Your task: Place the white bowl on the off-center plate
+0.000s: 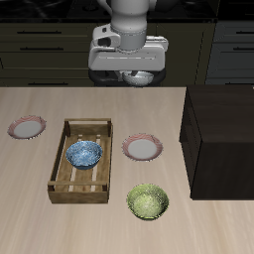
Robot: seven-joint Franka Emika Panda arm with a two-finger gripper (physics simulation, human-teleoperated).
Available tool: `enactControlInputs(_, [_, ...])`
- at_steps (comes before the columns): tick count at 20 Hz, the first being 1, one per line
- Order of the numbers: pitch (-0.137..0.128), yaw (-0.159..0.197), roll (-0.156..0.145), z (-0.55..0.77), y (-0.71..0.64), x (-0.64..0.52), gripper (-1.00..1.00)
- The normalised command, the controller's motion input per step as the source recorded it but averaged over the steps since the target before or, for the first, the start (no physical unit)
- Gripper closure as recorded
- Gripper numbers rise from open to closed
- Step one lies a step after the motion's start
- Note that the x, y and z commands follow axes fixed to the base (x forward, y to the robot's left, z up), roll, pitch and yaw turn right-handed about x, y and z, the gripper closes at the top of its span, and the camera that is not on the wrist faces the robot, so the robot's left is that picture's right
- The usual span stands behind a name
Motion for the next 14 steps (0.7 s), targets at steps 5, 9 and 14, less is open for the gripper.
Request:
enactControlInputs(5, [0.002, -0.016, -0.085, 0.02, -0.66, -0.04, 1.00])
enactControlInputs(9, [-0.020, -0.001, -0.045, -0.03, -0.79, -0.19, 1.00])
enactControlInputs(14, [0.004, 0.016, -0.031, -0.18, -0.48, -0.09, 1.00])
